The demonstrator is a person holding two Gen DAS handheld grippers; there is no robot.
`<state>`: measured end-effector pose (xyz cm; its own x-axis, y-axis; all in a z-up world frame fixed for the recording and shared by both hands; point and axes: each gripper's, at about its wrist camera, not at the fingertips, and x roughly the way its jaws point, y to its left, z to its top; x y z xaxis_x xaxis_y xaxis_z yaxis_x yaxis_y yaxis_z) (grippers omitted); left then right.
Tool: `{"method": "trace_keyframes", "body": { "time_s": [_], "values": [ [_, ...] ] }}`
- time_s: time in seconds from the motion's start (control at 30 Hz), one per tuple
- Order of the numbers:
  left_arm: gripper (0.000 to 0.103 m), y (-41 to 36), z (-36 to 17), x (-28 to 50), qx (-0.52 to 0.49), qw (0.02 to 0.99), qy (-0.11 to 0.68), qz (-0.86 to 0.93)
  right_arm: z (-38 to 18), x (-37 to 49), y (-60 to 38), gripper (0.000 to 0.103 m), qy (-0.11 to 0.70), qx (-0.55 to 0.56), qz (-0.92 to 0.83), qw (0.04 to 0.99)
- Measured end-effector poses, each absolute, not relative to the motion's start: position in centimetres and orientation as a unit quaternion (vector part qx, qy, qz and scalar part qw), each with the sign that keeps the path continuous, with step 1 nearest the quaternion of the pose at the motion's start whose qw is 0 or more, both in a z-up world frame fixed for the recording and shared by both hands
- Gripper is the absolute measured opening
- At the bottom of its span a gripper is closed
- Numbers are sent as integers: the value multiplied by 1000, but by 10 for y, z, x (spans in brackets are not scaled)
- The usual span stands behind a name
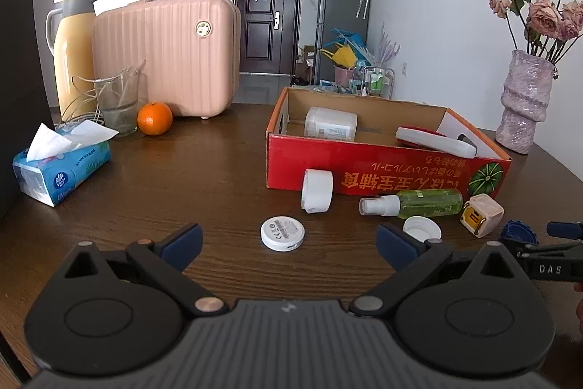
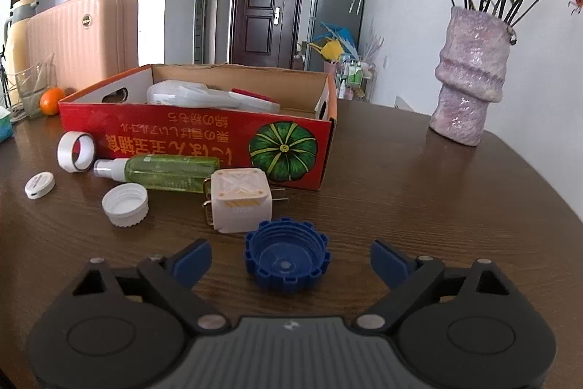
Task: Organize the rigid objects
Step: 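Move the right tool to the blue bottle cap and close on it, then grasp the round white container with the left tool while the right tool holds the blue cap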
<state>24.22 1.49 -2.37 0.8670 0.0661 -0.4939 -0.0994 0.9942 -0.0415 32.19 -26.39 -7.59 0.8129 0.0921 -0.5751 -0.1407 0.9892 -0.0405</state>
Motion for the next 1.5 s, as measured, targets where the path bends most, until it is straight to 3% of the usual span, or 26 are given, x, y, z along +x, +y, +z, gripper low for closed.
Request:
{"method": "trace_keyframes", "body": {
  "time_s": [0.13, 0.23, 0.43, 0.5, 1.5],
  "values": [
    [103, 16, -25, 244, -34, 964, 259, 45, -77, 333, -269, 91, 308, -21, 62, 949],
    [103, 16, -26, 246, -34, 964, 261, 46, -78, 339, -271, 83, 314, -11, 65, 947],
    [103, 16, -28, 247, -34, 962, 266, 46, -81, 342, -276, 64, 325, 9, 64, 943],
    [103, 17, -28, 248, -34, 962, 266, 46, -82, 342, -277, 52, 328, 13, 66, 942],
    [103, 35, -27, 276, -43, 956, 284, 62, -65, 304, -275, 52, 258, 39, 30, 965]
  ]
}}
